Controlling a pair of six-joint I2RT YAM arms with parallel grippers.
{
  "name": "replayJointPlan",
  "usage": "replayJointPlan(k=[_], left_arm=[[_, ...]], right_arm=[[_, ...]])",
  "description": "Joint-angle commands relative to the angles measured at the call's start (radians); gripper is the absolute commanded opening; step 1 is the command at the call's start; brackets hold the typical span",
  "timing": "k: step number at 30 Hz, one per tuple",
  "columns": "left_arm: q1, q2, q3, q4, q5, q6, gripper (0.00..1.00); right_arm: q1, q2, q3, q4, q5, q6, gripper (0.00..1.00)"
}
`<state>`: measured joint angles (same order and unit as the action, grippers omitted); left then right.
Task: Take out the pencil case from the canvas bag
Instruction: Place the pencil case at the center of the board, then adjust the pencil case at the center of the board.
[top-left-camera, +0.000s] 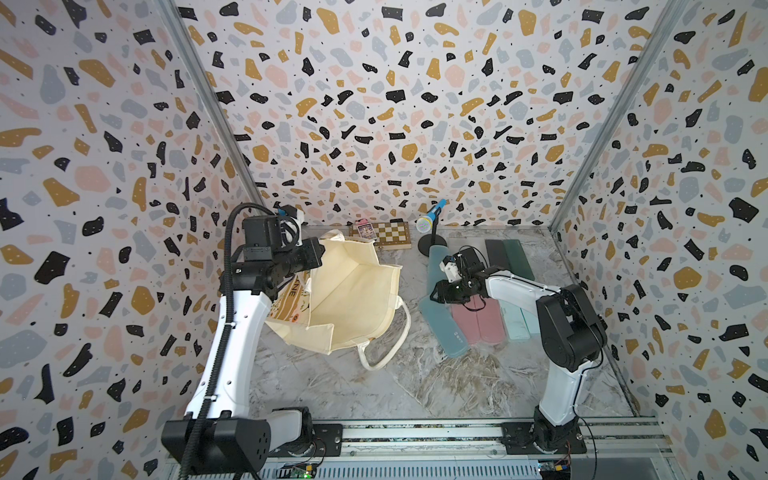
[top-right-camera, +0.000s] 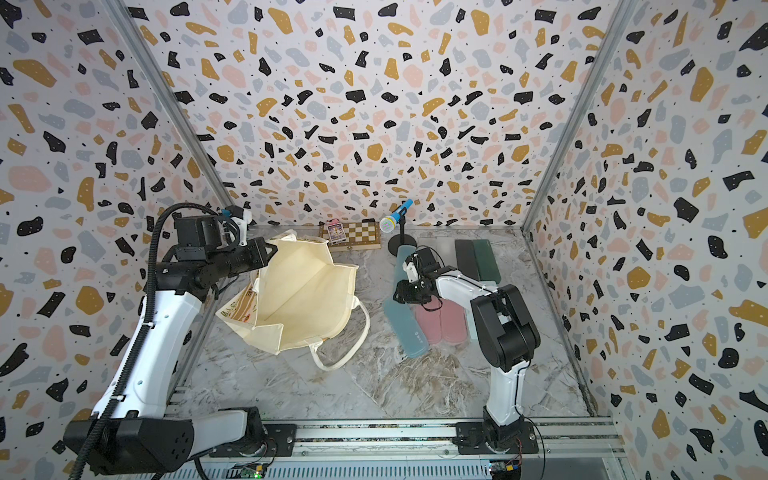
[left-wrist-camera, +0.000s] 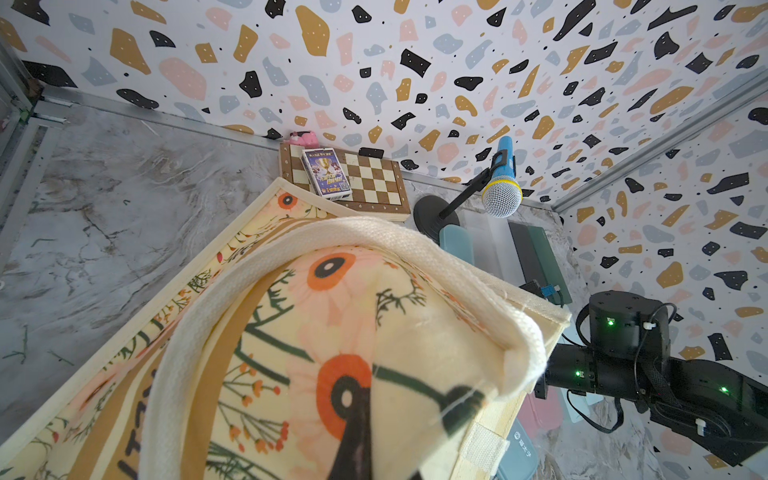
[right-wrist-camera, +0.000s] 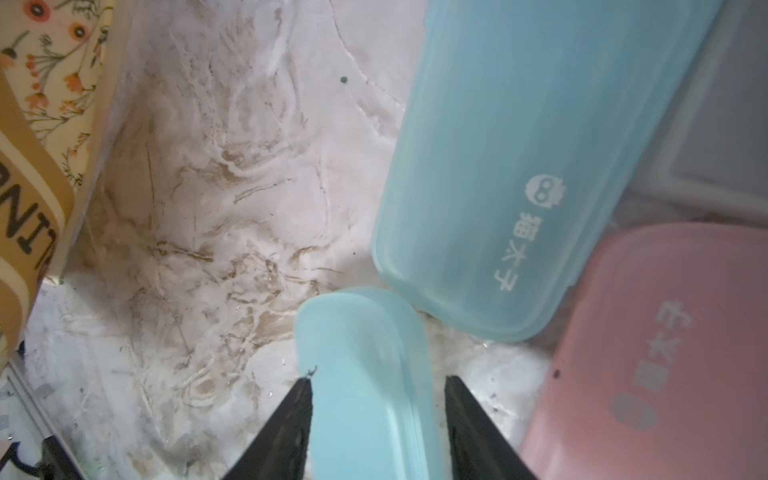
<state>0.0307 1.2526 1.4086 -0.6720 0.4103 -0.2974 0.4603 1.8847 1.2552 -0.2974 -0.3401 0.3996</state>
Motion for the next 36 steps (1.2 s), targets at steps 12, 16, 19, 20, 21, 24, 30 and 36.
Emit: replayJointPlan(k=[12, 16, 19, 20, 21, 24, 30, 36], left_arm=[[0.098, -0.068, -0.054, 0.072, -0.160, -0.107, 0.00], [0.114, -0.074, -0.053, 0.065, -0.178, -0.108, 0.00], [0.119, -0.078, -0.049, 0.048, -0.222, -0.108, 0.00], [0.121, -0.080, -0.046, 0.042, -0.238, -0.108, 0.00], [0.122, -0.081, -0.042, 0.032, -0.256, -0.107, 0.00], [0.129, -0.083, -0.041, 0.028, -0.268, -0.108, 0.00], [0.132, -0.082, -0.043, 0.031, -0.258, -0.109, 0.00], [0.133, -0.082, -0.049, 0.035, -0.250, -0.109, 0.00]], right_arm=[[0.212, -0.197, -0.141, -0.015, 0.349, -0.127, 0.67], [0.257, -0.169, -0.144, -0.022, 0.376, -0.140, 0.73], [0.280, -0.146, -0.139, -0.025, 0.387, -0.143, 0.73], [0.287, -0.139, -0.137, -0.025, 0.392, -0.143, 0.73], [0.293, -0.131, -0.136, -0.027, 0.396, -0.143, 0.73], [0.302, -0.110, -0.129, -0.034, 0.414, -0.137, 0.73], [0.310, -0.073, -0.114, -0.044, 0.473, -0.086, 0.72], [0.317, -0.037, -0.099, -0.068, 0.567, 0.012, 0.69]])
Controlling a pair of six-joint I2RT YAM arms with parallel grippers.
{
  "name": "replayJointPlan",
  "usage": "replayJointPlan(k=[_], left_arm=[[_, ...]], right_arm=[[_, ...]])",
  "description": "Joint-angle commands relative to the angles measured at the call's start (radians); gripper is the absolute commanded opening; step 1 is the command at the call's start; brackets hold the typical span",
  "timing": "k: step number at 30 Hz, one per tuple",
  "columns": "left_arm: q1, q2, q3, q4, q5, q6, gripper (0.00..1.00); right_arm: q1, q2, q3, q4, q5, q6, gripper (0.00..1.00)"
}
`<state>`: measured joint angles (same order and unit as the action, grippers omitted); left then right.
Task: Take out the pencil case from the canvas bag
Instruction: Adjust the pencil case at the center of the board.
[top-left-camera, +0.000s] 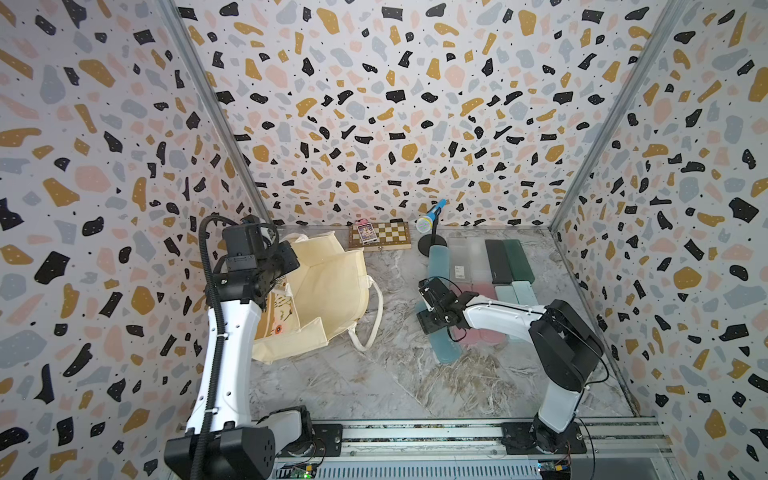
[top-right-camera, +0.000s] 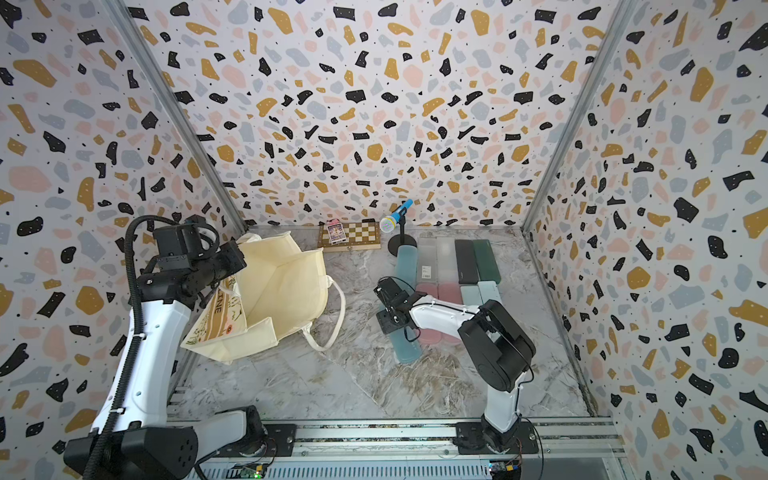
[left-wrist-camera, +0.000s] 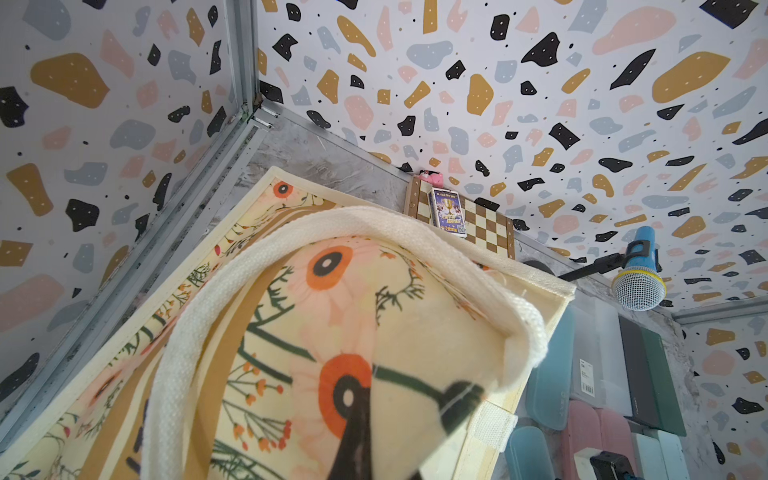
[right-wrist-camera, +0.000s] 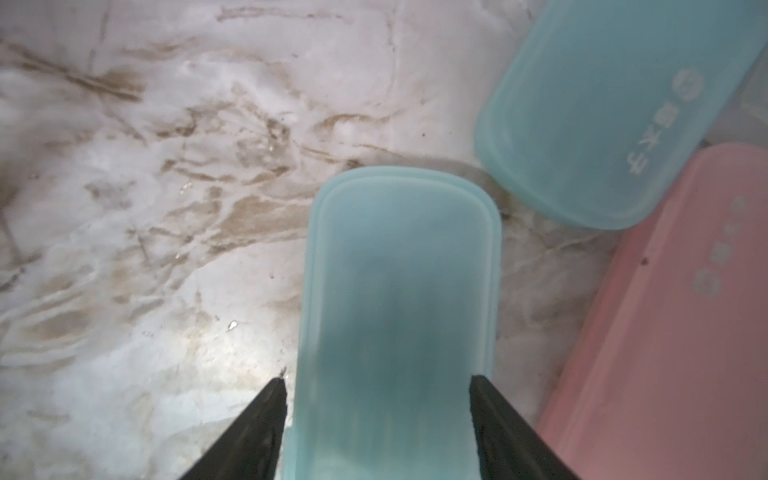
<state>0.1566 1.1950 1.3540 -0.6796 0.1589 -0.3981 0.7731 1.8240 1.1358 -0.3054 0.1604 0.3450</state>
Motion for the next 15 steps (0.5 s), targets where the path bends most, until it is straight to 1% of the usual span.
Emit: replayJointPlan(k=[1, 4, 9, 12, 15], left_arm=[[0.007, -0.024, 0.006, 0.044, 0.003, -0.008, 0.00], [0.007, -0.024, 0.005, 0.044, 0.005, -0.008, 0.00], [0.009, -0.023, 0.005, 0.046, 0.011, -0.010, 0.00], [0.009, -0.022, 0.002, 0.049, 0.014, -0.010, 0.00], [0.009, -0.022, 0.002, 0.049, 0.019, -0.011, 0.00]], right_arm=[[0.005, 0.027, 0.022, -0.066, 0.084, 0.087, 0.68], [0.001, 0.038, 0.026, -0.082, 0.125, 0.135, 0.66], [-0.015, 0.056, 0.034, -0.088, 0.130, 0.175, 0.65], [-0.023, 0.068, 0.051, -0.113, 0.158, 0.206, 0.64], [-0.025, 0.062, 0.054, -0.106, 0.153, 0.209, 0.63]])
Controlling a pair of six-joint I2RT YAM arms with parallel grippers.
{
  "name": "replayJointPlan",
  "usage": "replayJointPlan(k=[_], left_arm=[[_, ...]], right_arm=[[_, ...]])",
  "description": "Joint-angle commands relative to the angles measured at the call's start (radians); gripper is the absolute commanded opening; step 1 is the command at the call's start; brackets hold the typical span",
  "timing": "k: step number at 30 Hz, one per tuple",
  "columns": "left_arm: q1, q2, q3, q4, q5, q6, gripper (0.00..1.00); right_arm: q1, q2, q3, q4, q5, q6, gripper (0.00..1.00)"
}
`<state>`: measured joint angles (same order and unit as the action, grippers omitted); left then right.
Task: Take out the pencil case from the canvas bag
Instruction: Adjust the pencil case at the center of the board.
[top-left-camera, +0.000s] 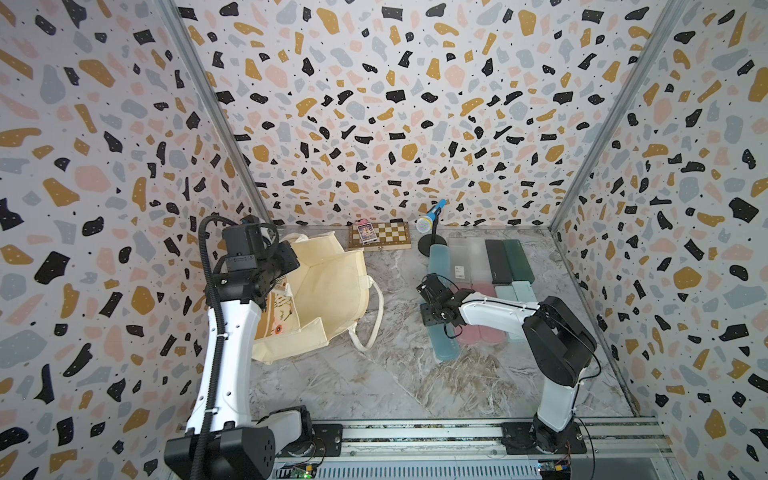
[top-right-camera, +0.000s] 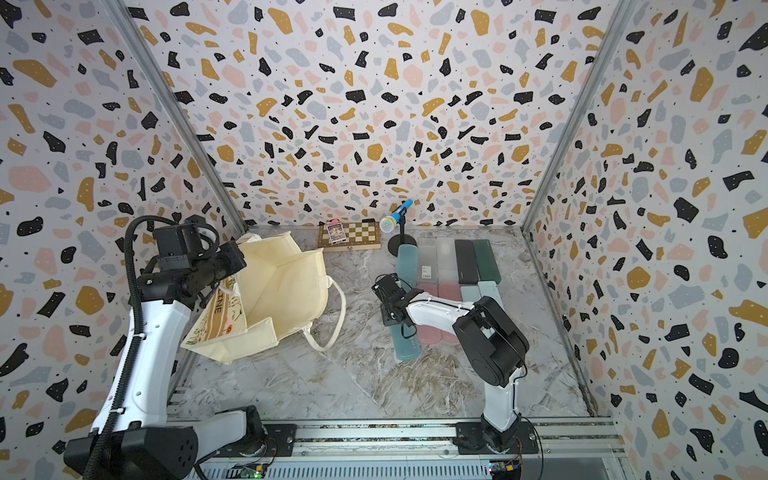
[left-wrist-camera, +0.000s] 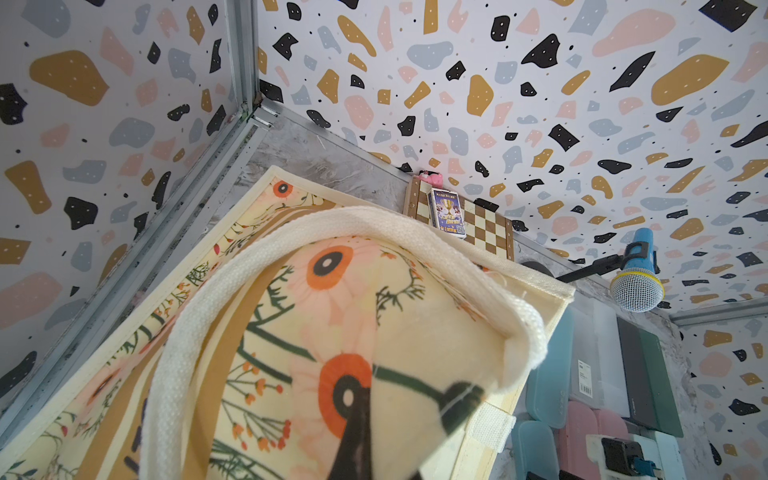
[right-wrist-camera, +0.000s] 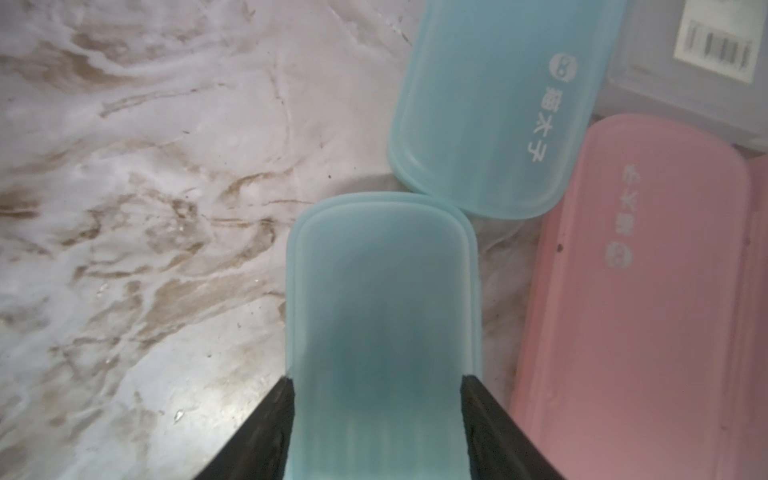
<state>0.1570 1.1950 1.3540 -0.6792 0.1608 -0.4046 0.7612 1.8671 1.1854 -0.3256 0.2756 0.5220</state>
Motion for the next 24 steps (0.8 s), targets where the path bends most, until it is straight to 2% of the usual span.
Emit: replayJointPlan(k=[1, 4, 12, 19, 24], left_arm=[[0.009, -0.022, 0.002, 0.050, 0.019, -0.003, 0.00], [0.010, -0.021, 0.001, 0.050, 0.020, -0.006, 0.00], [0.010, -0.023, -0.001, 0.055, 0.027, -0.006, 0.00], [0.012, -0.021, -0.004, 0.056, 0.032, -0.006, 0.00], [0.012, -0.021, -0.003, 0.058, 0.036, -0.004, 0.00]], right_arm=[[-0.012, 0.009, -0.001, -0.075, 0.029, 0.025, 0.63], [0.004, -0.018, -0.010, -0.043, 0.037, 0.008, 0.64], [0.012, 0.012, 0.028, -0.041, 0.046, -0.034, 0.80], [0.012, 0.086, 0.088, -0.102, 0.110, -0.034, 0.76], [0.011, 0.081, 0.091, -0.110, 0.147, -0.011, 0.72]])
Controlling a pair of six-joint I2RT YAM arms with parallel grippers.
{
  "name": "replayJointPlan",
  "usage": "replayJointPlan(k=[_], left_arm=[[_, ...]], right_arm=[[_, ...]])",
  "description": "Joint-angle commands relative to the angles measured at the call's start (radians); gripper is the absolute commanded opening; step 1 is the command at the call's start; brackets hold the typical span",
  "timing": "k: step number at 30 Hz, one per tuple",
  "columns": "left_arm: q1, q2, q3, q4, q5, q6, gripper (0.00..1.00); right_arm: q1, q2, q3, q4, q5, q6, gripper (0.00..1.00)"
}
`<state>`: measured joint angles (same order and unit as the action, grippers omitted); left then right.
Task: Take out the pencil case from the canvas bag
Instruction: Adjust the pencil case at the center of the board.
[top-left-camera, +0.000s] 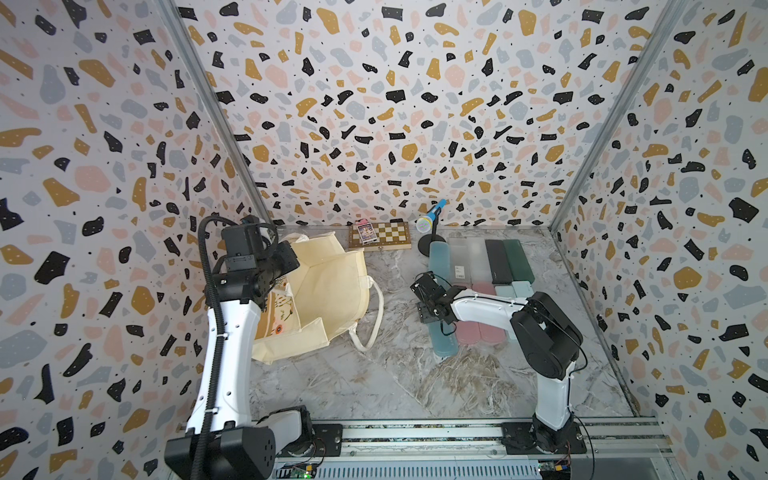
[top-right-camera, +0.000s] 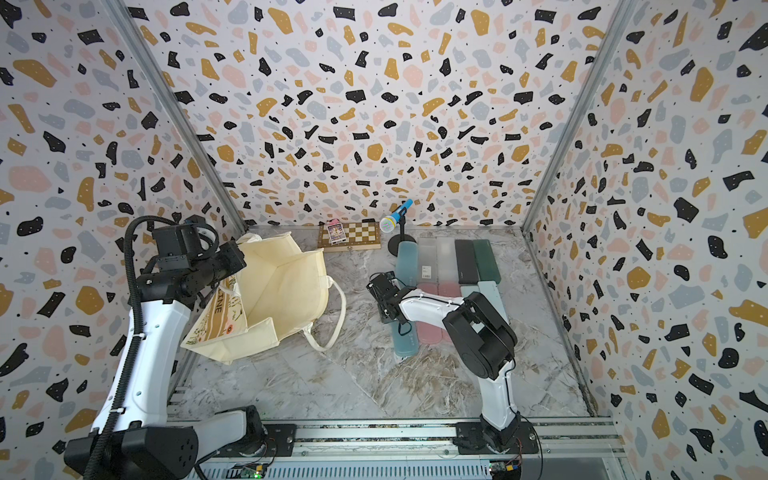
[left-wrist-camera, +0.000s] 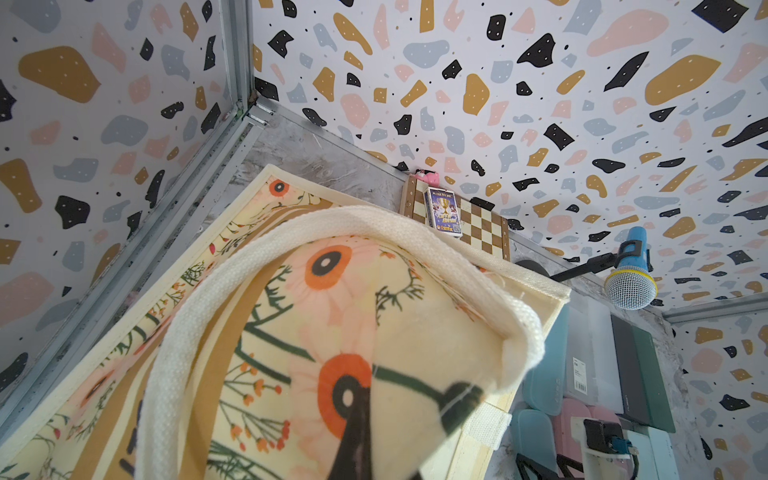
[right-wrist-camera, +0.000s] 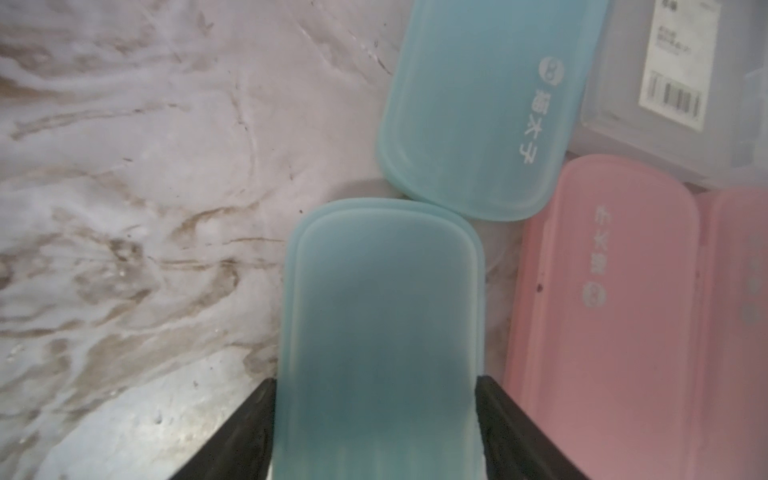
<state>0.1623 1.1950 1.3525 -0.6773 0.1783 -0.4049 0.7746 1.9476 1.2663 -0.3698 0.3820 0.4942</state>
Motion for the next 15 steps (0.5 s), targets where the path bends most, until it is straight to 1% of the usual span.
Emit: replayJointPlan(k=[1, 5, 15], left_arm=[[0.008, -0.021, -0.001, 0.057, 0.019, -0.006, 0.00], [0.008, -0.020, -0.004, 0.059, 0.026, -0.006, 0.00], [0.008, -0.018, -0.004, 0.061, 0.036, -0.006, 0.00]], right_arm=[[-0.003, 0.001, 0.011, -0.068, 0.048, 0.020, 0.72], [-0.013, -0.001, 0.019, -0.089, 0.070, 0.036, 0.72], [-0.021, -0.012, 0.025, -0.088, 0.075, 0.043, 0.73]])
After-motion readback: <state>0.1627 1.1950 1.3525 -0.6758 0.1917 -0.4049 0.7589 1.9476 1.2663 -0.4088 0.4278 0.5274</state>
